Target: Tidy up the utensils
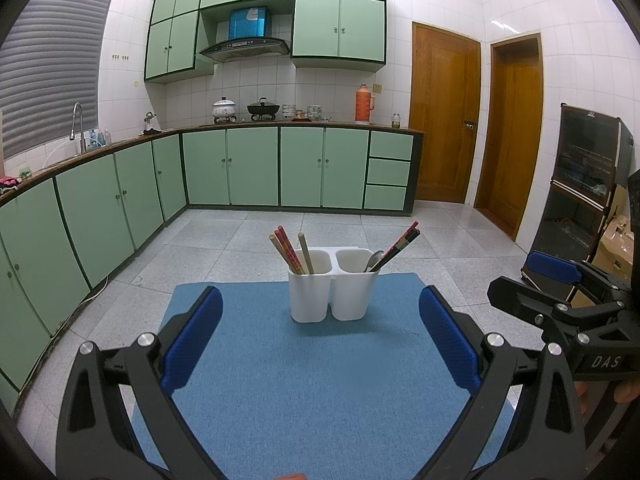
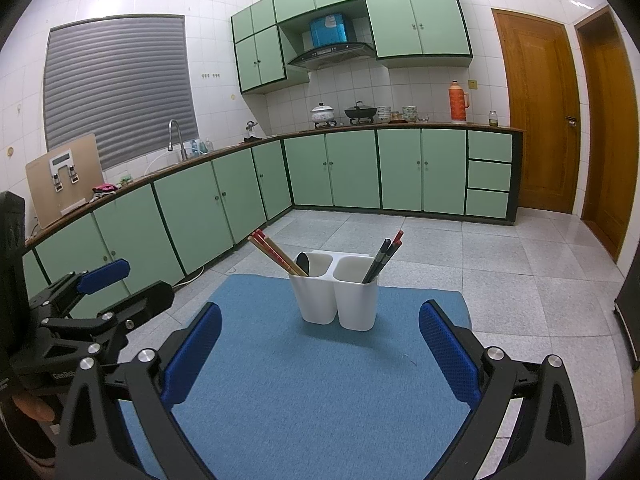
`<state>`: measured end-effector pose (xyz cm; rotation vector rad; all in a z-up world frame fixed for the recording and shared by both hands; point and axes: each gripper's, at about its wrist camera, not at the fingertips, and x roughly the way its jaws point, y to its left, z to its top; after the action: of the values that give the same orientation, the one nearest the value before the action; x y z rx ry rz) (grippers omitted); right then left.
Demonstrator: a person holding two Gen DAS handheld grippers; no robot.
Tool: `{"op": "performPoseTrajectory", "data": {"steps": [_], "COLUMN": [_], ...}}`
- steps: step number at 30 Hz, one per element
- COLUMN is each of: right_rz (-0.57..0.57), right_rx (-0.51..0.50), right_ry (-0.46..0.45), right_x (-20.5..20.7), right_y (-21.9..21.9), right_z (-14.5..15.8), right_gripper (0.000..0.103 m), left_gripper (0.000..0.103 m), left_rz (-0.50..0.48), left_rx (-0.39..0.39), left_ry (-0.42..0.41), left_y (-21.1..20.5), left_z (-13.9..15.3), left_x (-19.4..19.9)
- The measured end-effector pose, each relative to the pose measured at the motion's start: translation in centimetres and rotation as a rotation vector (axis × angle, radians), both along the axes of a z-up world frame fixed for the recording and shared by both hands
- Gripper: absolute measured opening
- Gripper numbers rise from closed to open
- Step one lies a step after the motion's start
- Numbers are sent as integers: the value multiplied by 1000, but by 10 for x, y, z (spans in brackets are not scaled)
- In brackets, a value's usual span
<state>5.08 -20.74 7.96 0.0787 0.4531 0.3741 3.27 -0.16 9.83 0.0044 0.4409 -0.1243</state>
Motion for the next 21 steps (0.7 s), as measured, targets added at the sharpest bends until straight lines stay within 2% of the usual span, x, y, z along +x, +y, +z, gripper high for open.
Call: {"op": "performPoseTrajectory", "data": {"steps": [21], "right_rz": [3], "right_rx": [-2], "right_ry": [2], "right_x": [-1], "right_y": [2], "right_z": [-1], "right_gripper": [97], "left_gripper": [96], "left_rz": [1], "left_rx": [-2], "left_ry": [3], "left_y": [2], "left_z": [-4], "left_x": [-1]}}
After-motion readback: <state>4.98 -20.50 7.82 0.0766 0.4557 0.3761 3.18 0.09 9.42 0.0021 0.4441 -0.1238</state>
